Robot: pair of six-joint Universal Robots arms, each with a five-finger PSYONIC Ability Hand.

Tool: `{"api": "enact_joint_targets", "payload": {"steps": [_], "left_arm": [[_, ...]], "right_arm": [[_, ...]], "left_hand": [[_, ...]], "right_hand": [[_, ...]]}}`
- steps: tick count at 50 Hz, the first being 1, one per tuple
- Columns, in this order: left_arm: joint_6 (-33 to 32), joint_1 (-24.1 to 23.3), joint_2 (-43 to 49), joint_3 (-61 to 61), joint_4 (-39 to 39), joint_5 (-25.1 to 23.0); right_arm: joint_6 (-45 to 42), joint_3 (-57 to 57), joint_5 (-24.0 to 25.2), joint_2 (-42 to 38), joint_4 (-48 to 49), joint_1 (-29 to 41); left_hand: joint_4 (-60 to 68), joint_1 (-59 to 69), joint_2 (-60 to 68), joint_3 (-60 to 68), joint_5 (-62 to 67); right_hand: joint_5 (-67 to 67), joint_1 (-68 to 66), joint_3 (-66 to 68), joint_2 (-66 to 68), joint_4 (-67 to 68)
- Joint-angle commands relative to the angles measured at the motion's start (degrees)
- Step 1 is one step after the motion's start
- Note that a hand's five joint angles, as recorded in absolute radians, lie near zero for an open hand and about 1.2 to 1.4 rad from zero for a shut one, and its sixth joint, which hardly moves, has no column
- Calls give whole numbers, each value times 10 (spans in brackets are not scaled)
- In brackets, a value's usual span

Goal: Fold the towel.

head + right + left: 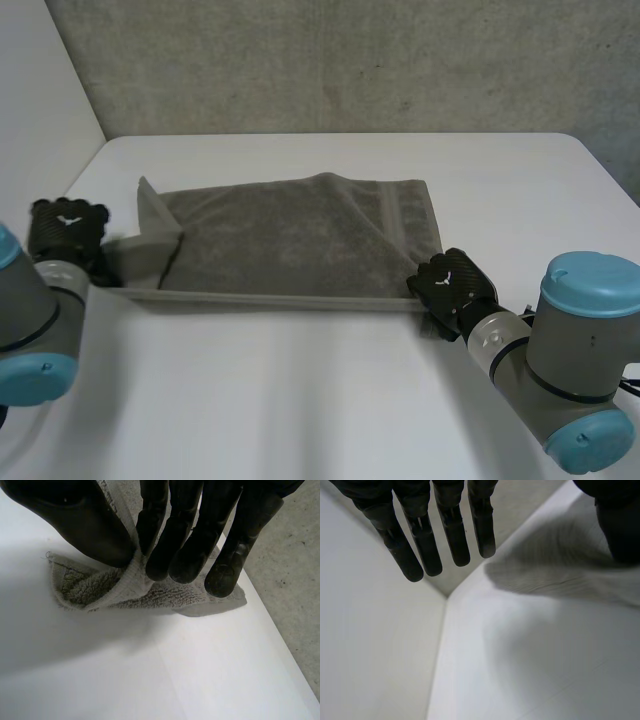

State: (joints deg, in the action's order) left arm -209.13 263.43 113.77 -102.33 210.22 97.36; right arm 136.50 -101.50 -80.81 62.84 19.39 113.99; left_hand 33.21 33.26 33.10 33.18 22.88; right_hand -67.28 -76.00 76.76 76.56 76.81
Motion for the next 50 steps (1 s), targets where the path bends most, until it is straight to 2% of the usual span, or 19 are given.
{"api": "enact_joint_targets", "payload": {"steps": [1,10,16,18,19,21,22,23,24,26,27,29,39,46,50], "left_arm": [[24,25,-27,-68,12,6],[25,16,-69,-123,18,4],[23,15,-101,-133,32,-14],[22,16,-107,-142,34,-62],[22,16,-107,-142,34,-62],[20,20,-117,-155,28,-125],[20,20,-117,-155,28,-125],[19,22,-124,-163,25,-159],[19,22,-124,-163,25,-160],[17,23,-126,-179,13,-225],[17,24,-126,-179,12,-226],[17,29,-125,-186,-9,-267],[4,32,-85,-171,-82,-272],[-16,32,-63,-155,-76,-272],[-11,31,-42,-130,-57,-256]], "right_arm": [[-8,-1,0,-1,-1,0],[-8,-1,0,-1,-1,0],[-8,-3,0,-1,0,0],[-8,-3,-1,1,0,0],[-8,-3,-1,1,0,0],[-4,0,-1,3,-1,0],[-4,0,-1,3,-1,0],[1,3,-2,5,-2,-1],[1,3,-2,5,-2,-1],[6,8,-7,9,-2,0],[6,8,-7,9,-2,0],[17,12,-20,11,-2,0],[21,16,-29,5,-3,1],[21,15,-28,5,-5,1],[21,13,-27,4,-6,0]], "left_hand": [[-46,-47,-45,-46,-43],[-164,-165,-163,-164,-161],[-169,-170,-168,-169,-166],[-166,-167,-165,-166,-163],[-166,-167,-165,-166,-163],[-159,-160,-158,-159,-156],[-159,-160,-158,-159,-156],[-156,-156,-155,-156,-153],[-156,-156,-155,-156,-153],[-148,-148,-146,-147,-144],[-148,-148,-146,-147,-144],[-112,-113,-111,-112,-109],[-126,-126,-125,-125,-122],[-131,-131,-130,-130,-127],[-121,-121,-120,-120,-117]], "right_hand": [[-27,-40,32,34,32],[-27,-40,32,34,32],[-27,-40,32,34,32],[-27,-40,32,34,32],[-27,-40,32,34,32],[-27,-40,32,34,32],[-27,-40,32,34,32],[-27,-40,32,34,32],[-27,-40,32,34,32],[-27,-40,32,34,32],[-27,-40,32,34,32],[-27,-40,32,34,32],[-27,-40,32,34,32],[-27,-40,32,34,32],[-27,-40,32,34,32]]}}
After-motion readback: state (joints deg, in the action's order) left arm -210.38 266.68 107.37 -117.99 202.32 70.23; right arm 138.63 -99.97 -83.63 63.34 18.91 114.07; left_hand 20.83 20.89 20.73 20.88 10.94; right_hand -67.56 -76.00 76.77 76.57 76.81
